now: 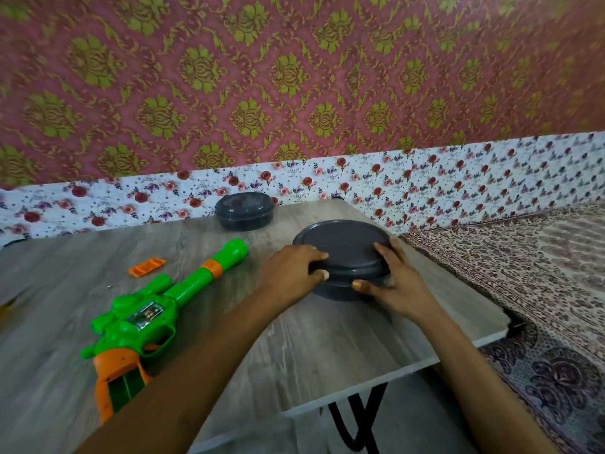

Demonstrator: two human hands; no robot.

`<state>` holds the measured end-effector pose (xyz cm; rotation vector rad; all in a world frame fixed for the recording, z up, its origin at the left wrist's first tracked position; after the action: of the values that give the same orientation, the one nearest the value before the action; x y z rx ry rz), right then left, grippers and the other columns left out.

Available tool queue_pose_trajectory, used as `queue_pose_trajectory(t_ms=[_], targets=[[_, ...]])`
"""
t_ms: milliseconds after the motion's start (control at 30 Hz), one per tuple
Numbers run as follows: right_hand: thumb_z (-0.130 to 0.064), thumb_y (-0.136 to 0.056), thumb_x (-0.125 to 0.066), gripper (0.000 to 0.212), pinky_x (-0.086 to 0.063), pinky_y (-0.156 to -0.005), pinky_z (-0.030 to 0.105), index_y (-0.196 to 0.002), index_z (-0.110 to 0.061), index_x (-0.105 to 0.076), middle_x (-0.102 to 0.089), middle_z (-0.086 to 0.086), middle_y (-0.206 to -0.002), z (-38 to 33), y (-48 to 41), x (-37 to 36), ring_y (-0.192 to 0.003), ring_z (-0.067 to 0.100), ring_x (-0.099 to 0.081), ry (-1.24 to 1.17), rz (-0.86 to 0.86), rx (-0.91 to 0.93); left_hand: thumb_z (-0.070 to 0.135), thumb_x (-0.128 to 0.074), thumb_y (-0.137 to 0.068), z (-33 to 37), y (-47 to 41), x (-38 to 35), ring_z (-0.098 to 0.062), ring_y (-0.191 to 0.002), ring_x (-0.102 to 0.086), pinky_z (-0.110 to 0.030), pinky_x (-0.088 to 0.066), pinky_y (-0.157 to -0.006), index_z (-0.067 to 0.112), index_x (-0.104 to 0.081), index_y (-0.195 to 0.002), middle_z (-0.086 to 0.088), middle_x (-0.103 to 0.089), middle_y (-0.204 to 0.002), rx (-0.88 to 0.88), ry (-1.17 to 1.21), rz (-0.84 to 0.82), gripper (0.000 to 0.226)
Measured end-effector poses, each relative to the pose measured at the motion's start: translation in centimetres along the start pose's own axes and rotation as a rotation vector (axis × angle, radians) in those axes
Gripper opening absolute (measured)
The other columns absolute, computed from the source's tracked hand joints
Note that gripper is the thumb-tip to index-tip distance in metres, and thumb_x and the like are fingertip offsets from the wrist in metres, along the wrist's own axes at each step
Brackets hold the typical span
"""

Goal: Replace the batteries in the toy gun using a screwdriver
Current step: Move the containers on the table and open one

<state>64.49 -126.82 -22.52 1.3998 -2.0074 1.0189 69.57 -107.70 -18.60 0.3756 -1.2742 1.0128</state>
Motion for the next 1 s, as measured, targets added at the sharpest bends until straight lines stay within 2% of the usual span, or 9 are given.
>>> queue_pose_trajectory(t_ms=[233, 400, 533, 600, 733, 800, 867, 933, 1000], targets=[[-0.043, -0.079, -0.067, 0.085, -0.028, -0.111, 0.040, -0.146, -0.022, -0.019, -0.012, 0.010, -0.153, 1.5, -11.8, -3.7, -0.138, 0.031, -0.027, -0.123, -0.012, -0.114, 0.029, -0.044, -0.098, -4.2, -10.0, -2.9, -0.024, -0.130, -0.043, -0.036, -0.036, -0.106, 0.020, -0.041, -0.142, -0.006, -0.042, -0.147, 0.092, -0.130, 0.057, 0.045], [-0.041, -0.078, -0.069, 0.088, -0.028, -0.111, 0.041, -0.147, -0.023, -0.017, -0.014, 0.012, -0.153, 3.6, -20.3, -5.6, -0.137, 0.033, -0.028, -0.181, 0.002, -0.129, 0.027, -0.047, -0.094, -7.7, -18.6, -4.1, -0.028, -0.125, -0.046, -0.036, -0.039, -0.102, 0.018, -0.038, -0.144, -0.010, -0.044, -0.144, 0.100, -0.169, -0.012, 0.051], [-0.043, -0.078, -0.069, 0.090, -0.029, -0.113, 0.044, -0.147, -0.022, -0.015, -0.015, 0.014, -0.153, 5.3, -26.0, -6.8, -0.137, 0.036, -0.029, -0.174, -0.009, -0.120, 0.024, -0.053, -0.090, -9.6, -23.5, -5.0, -0.027, -0.111, -0.054, -0.031, -0.045, -0.086, 0.015, -0.049, -0.136, -0.013, -0.056, -0.128, 0.100, -0.136, -0.010, 0.047], [-0.044, -0.078, -0.069, 0.090, -0.029, -0.112, 0.042, -0.147, -0.023, -0.016, -0.016, 0.013, -0.153, 6.1, -28.2, -7.4, -0.137, 0.034, -0.029, -0.163, 0.003, -0.113, 0.022, -0.055, -0.088, -10.5, -25.4, -5.3, -0.027, -0.108, -0.056, -0.028, -0.042, -0.077, 0.015, -0.055, -0.130, -0.012, -0.059, -0.123, 0.091, -0.137, -0.006, 0.043], [-0.050, -0.070, -0.072, 0.092, -0.031, -0.111, 0.047, -0.144, -0.028, -0.022, -0.022, 0.011, -0.150, 7.4, -30.5, -7.9, -0.135, 0.033, -0.032, -0.215, -0.008, -0.069, 0.019, -0.058, -0.085, -11.7, -27.6, -5.5, -0.025, -0.101, -0.056, -0.027, -0.040, -0.071, 0.017, -0.061, -0.121, -0.010, -0.061, -0.117, 0.085, -0.158, 0.021, 0.036], [-0.053, -0.068, -0.072, 0.093, -0.032, -0.110, 0.050, -0.143, -0.029, -0.024, -0.023, 0.010, -0.149, 7.9, -30.8, -8.1, -0.134, 0.033, -0.033, -0.237, -0.009, -0.070, 0.020, -0.058, -0.086, -11.7, -27.8, -5.4, -0.025, -0.106, -0.055, -0.029, -0.042, -0.076, 0.018, -0.058, -0.126, -0.010, -0.059, -0.122, 0.075, -0.162, 0.031, 0.040], [-0.055, -0.067, -0.072, 0.096, -0.032, -0.110, 0.050, -0.144, -0.029, -0.020, -0.022, 0.012, -0.149, 7.8, -30.5, -8.1, -0.134, 0.034, -0.032, -0.213, -0.026, -0.085, 0.023, -0.059, -0.087, -11.8, -27.5, -5.2, -0.027, -0.118, -0.050, -0.031, -0.042, -0.089, 0.018, -0.050, -0.136, -0.011, -0.051, -0.134, 0.048, -0.154, -0.025, 0.049], [-0.067, -0.059, -0.071, 0.111, -0.032, -0.110, 0.051, -0.146, -0.032, -0.012, -0.021, 0.013, -0.151, 7.3, -30.4, -7.8, -0.134, 0.038, -0.032, -0.175, -0.051, -0.109, 0.029, -0.056, -0.090, -11.8, -26.9, -4.5, -0.030, -0.129, -0.042, -0.034, -0.037, -0.100, 0.020, -0.040, -0.143, -0.012, -0.042, -0.144, 0.031, -0.158, -0.112, 0.056], [-0.069, -0.057, -0.066, 0.115, -0.024, -0.114, 0.051, -0.147, -0.032, -0.004, -0.016, 0.014, -0.154, 7.1, -30.0, -7.6, -0.138, 0.038, -0.025, -0.152, -0.050, -0.108, 0.043, -0.050, -0.091, -12.6, -26.4, -3.6, -0.032, -0.135, -0.035, -0.042, -0.029, -0.109, 0.025, -0.037, -0.144, -0.009, -0.039, -0.147, 0.097, -0.235, -0.071, 0.057]])
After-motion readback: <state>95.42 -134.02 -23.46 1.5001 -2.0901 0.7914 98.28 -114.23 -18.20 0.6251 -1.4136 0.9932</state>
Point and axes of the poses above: each hand's wrist, its own y-axis away from the middle knuckle, its own x-axis out of the back of the hand, z = x × y, the point moved 1 cm from there along -y, towards the middle knuckle
